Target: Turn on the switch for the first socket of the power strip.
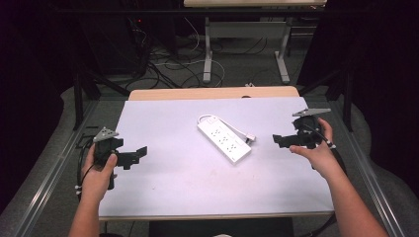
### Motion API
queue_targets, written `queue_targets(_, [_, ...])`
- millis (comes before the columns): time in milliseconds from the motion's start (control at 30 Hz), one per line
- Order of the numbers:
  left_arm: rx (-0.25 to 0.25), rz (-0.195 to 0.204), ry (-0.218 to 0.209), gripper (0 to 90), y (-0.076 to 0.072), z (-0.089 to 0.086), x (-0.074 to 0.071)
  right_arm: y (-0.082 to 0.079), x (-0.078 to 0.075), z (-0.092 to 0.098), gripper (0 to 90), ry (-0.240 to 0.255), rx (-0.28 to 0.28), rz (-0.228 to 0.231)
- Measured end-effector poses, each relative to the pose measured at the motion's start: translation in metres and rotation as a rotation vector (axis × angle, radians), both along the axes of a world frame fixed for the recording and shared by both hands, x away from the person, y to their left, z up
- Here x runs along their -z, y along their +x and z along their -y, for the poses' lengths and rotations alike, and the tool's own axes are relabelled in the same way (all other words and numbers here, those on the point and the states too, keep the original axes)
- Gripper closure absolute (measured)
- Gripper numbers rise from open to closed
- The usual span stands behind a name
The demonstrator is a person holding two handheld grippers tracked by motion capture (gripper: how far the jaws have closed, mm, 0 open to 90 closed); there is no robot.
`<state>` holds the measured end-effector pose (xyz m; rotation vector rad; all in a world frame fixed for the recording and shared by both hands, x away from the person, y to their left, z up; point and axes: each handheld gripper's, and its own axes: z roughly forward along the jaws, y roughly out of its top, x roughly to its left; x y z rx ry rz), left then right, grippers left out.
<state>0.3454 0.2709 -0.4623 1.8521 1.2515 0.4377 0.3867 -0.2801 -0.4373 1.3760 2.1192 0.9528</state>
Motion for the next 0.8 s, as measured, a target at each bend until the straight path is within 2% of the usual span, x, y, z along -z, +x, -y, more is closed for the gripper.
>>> queue_targets(200, [0.001, -0.002, -0.001, 0.3, 0.0, 0.0, 0.0, 0.01, -0.006, -0.009, 0.0, 0.001, -0.014, -0.014])
queue_targets(267, [-0.005, 0.008, -0.004, 0.3, 0.001, 0.001, 0.002, 0.014, -0.01, -0.014, 0.0, -0.008, -0.025, -0.017])
queue_targets(633, [0.0, 0.004, 0.001, 0.3, 0.001, 0.0, 0.002, 0.031, -0.023, -0.03, 0.0, -0.035, -0.051, -0.056])
queue_targets(667, [0.014, -0.013, 0.005, 0.3, 0.001, -0.001, 0.001, 0.033, -0.024, -0.031, 0.0, -0.029, -0.048, -0.064])
queue_targets(800, [0.005, -0.003, 0.0, 0.3, 0.0, -0.001, 0.001, 0.04, -0.029, -0.035, 0.0, -0.05, -0.05, -0.071])
